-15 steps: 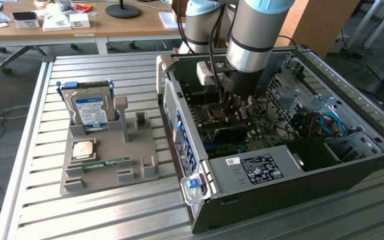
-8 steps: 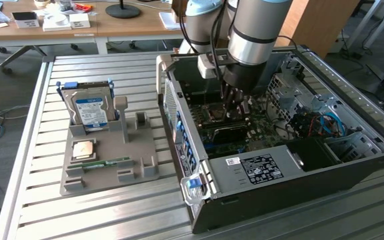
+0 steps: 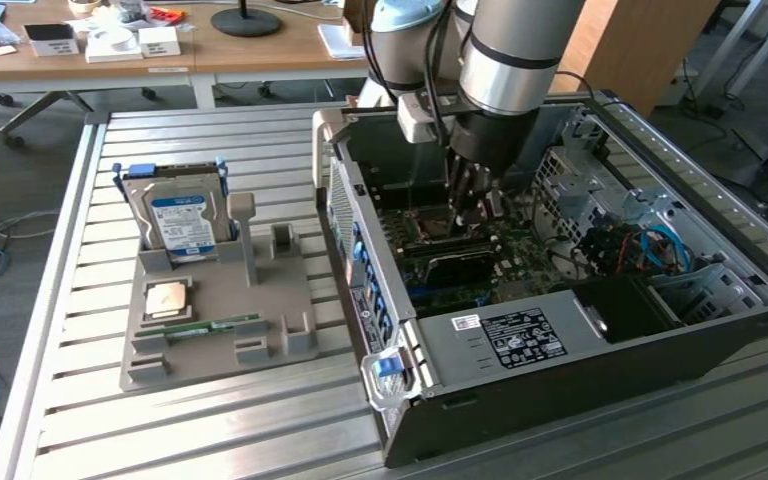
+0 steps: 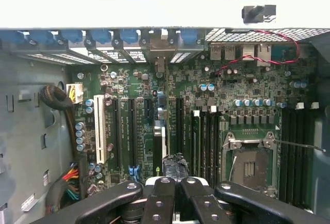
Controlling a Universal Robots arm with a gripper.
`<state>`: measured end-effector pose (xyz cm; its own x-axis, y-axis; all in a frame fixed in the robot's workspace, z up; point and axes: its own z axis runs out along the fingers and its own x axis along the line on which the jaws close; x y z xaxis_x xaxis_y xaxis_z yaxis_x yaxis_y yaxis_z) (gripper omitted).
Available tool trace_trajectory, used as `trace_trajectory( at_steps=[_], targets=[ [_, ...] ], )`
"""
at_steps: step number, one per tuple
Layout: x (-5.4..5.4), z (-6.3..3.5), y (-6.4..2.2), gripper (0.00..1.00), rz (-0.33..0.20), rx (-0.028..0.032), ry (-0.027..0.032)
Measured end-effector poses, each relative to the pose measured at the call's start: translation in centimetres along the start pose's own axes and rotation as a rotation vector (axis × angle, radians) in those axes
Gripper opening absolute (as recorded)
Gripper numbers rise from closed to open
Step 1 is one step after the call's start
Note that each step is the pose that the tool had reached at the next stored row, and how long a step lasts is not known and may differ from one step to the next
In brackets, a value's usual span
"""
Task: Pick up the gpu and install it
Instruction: 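Press down on the gpu until it lock into place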
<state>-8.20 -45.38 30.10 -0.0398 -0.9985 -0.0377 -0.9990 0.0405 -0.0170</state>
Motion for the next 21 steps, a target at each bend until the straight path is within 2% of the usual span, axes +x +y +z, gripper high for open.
trace_trajectory(
  at_steps=[9,21],
  targets=[
    [0.0,-0.16,0.0,0.11,0.0,-0.0002,0.0005],
    [-0.1,-2.44,-0.04,0.11,0.0,0.0,0.0001]
  ],
)
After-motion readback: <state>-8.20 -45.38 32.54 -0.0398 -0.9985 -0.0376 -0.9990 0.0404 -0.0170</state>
